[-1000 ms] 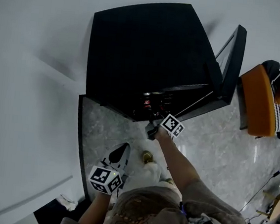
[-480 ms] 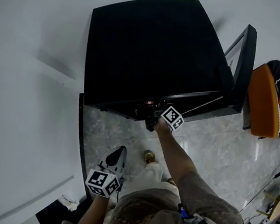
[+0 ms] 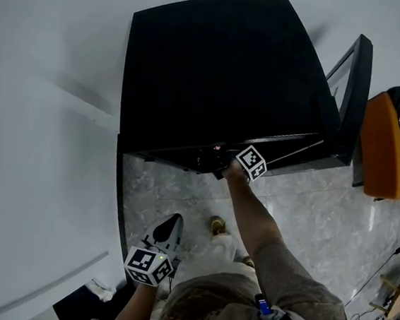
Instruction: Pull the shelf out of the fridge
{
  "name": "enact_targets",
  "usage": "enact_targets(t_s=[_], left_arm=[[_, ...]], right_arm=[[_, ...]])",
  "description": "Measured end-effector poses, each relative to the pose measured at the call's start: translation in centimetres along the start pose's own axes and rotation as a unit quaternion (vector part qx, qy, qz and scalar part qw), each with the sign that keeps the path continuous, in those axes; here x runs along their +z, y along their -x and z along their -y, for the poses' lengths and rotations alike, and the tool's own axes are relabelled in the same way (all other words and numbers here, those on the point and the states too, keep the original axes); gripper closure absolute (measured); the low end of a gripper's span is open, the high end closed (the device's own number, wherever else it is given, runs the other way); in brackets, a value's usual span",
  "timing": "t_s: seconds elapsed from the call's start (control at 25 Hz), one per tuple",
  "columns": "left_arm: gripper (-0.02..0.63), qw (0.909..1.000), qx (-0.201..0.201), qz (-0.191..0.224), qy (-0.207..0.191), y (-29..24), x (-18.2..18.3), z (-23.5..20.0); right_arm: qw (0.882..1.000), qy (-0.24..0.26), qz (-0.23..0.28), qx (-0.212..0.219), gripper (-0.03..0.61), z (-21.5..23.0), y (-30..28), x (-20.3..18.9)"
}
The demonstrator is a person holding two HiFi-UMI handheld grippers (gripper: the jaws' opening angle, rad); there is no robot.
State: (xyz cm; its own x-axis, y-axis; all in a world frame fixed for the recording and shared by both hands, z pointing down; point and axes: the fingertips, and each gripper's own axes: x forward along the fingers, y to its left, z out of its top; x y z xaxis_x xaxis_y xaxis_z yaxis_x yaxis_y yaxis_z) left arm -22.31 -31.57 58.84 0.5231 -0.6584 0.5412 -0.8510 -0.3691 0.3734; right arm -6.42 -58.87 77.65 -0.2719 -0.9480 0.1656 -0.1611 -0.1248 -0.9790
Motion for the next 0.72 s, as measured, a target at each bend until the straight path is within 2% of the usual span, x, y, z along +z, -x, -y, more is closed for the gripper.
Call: enact_targets(t_s=[0.2,0.72], left_arm=[[0.609,1.0,0.007,0.002,-0.001,0.2,0.1,-0.1],[0.607,0.9999,0.013,0.004,0.004,1.1,-0.8,0.2]], right_arm=[[1.0,-0.009,0.009,0.018,0.535,-0.6,-0.5,0.3],[0.998,-0.055,0.012,0.025,0.548,-0.3,1.6,-0.4]])
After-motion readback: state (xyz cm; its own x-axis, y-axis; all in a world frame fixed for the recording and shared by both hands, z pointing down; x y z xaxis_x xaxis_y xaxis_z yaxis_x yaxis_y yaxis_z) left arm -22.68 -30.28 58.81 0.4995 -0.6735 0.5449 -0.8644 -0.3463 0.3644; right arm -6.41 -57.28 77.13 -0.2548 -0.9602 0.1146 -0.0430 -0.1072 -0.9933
